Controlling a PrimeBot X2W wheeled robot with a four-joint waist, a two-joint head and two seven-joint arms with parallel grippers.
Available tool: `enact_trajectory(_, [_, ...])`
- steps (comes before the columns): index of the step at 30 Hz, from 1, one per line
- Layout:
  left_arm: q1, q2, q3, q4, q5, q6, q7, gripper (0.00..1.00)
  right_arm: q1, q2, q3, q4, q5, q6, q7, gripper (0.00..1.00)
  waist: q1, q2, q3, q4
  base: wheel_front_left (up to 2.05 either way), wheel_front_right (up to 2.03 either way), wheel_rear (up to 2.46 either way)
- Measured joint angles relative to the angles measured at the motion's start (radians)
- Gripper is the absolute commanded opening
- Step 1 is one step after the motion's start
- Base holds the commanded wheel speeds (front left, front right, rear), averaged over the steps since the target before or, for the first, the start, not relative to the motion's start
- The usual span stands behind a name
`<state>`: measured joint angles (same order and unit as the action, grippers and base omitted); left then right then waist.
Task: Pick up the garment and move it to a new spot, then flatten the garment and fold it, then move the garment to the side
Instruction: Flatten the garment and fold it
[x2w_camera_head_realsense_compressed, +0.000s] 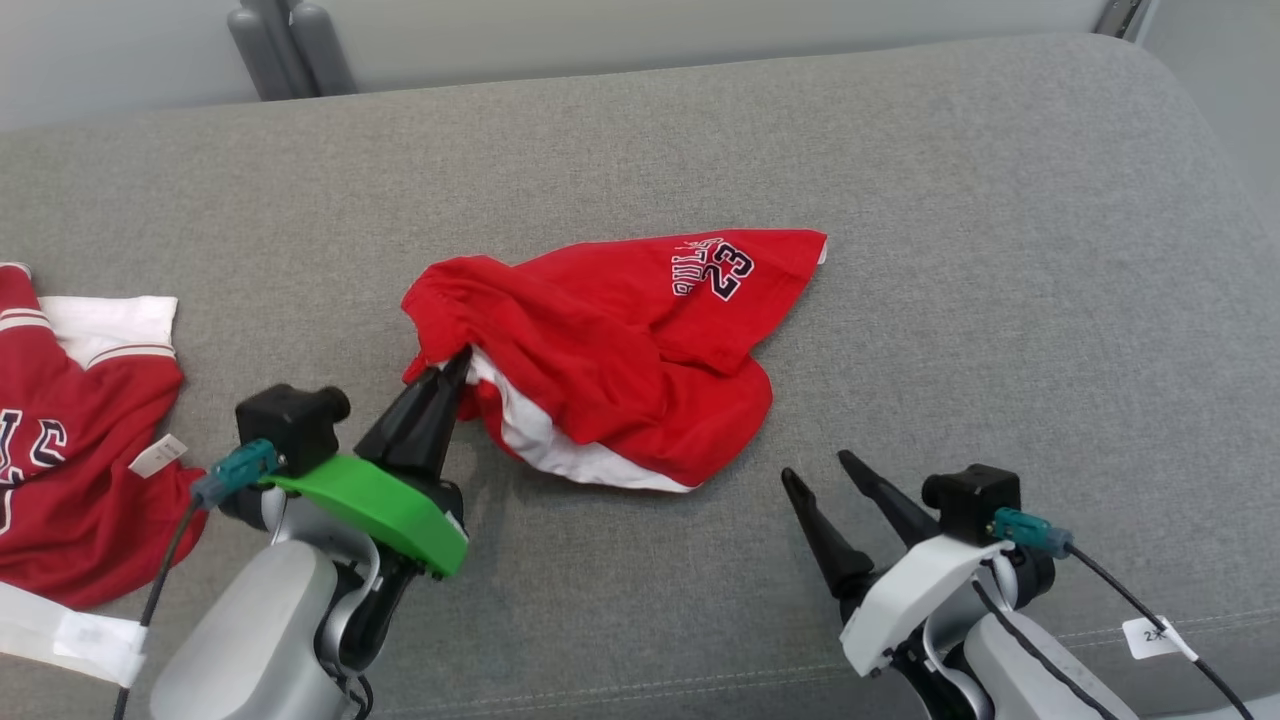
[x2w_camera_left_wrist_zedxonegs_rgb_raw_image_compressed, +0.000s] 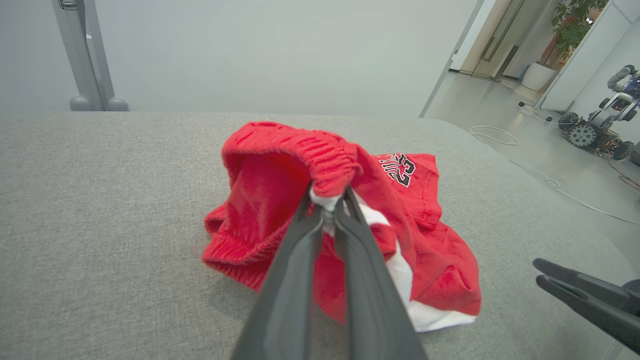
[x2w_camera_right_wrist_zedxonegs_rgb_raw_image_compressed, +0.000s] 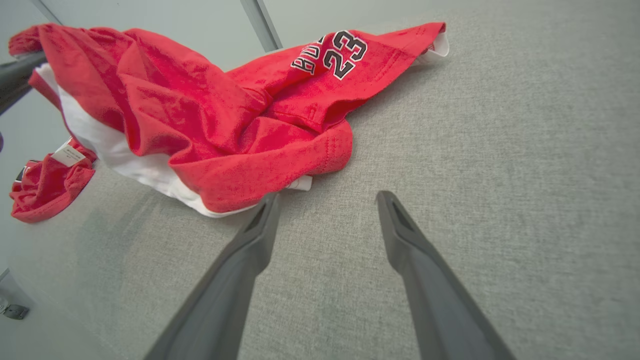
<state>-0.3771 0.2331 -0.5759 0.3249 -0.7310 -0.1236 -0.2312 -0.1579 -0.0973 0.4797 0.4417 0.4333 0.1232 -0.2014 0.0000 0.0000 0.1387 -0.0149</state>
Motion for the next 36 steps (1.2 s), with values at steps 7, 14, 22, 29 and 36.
enact_trajectory(7, [-0.028,-0.003,0.052,-0.046,-0.014,0.000,-0.009,0.00,-0.049,0.017,0.078,0.046,0.010,0.000,0.006,1.00,0.0000,0.0000,0.013,0.007,0.00,0.00,0.00])
enact_trajectory(14, [-0.064,-0.049,0.074,-0.116,-0.009,0.000,-0.018,0.00,-0.100,0.018,0.085,0.110,0.006,0.000,0.028,1.00,0.0000,0.0000,0.046,0.020,0.00,0.00,0.00])
enact_trajectory(22, [-0.109,-0.092,0.083,-0.186,0.014,0.000,-0.021,0.00,-0.194,0.018,0.088,0.156,-0.015,0.000,0.035,1.00,0.0000,0.0000,0.111,0.056,0.00,0.00,0.00])
enact_trajectory(29, [-0.132,-0.100,0.072,-0.200,0.021,0.000,-0.021,0.00,-0.266,0.018,0.089,0.184,-0.025,0.000,0.035,1.00,0.0000,0.0000,0.156,0.086,0.00,0.00,0.00])
enact_trajectory(36, [-0.132,-0.106,0.090,-0.197,0.025,0.000,-0.021,0.00,-0.307,0.015,0.113,0.223,-0.012,0.000,0.030,0.00,0.0000,0.0000,0.176,0.119,0.00,0.00,0.00])
